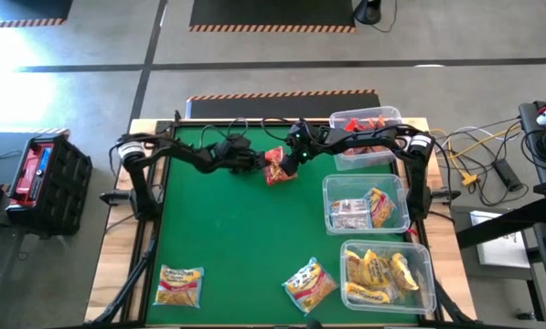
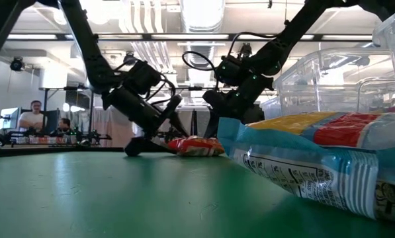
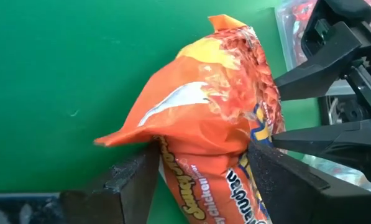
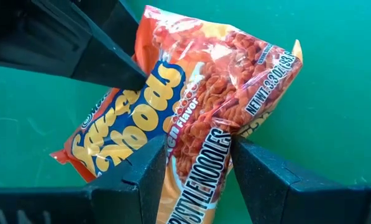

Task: Sort Maruchan noodles
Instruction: Put the red noodle pack into the top transparent bin

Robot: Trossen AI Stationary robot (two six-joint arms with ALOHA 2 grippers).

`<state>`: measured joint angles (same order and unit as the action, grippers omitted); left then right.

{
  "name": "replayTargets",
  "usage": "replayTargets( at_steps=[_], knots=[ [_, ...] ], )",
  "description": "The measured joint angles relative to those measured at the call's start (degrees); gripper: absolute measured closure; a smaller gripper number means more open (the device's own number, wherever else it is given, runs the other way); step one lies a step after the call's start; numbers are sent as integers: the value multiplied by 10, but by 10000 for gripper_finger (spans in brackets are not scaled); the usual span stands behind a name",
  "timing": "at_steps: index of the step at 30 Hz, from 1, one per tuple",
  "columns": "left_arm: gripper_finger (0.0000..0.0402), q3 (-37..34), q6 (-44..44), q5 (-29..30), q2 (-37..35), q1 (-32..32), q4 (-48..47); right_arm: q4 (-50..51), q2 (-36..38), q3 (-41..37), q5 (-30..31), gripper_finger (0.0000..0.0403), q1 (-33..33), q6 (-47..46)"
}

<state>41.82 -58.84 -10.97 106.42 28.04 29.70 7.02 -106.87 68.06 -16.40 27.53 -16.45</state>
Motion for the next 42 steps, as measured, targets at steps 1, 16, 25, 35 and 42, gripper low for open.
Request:
replayTargets(
  at_steps=[1,16,25,35,42],
  knots=[
    [170,2,2,-6,1,0,0,-1,0,-1,0,232,0,0],
    [145,32,29,-50,2,0,-35,-12,-1,-4,-3,232,0,0],
    [176,37,61,-51,3,0,-34,-15,-1,-4,-3,232,0,-6],
    [251,26,81,-89,0,3,-21,-4,19,-5,-35,232,15,-5],
    [305,25,134,-132,-1,8,-25,48,71,-3,-58,232,45,-1]
  ],
)
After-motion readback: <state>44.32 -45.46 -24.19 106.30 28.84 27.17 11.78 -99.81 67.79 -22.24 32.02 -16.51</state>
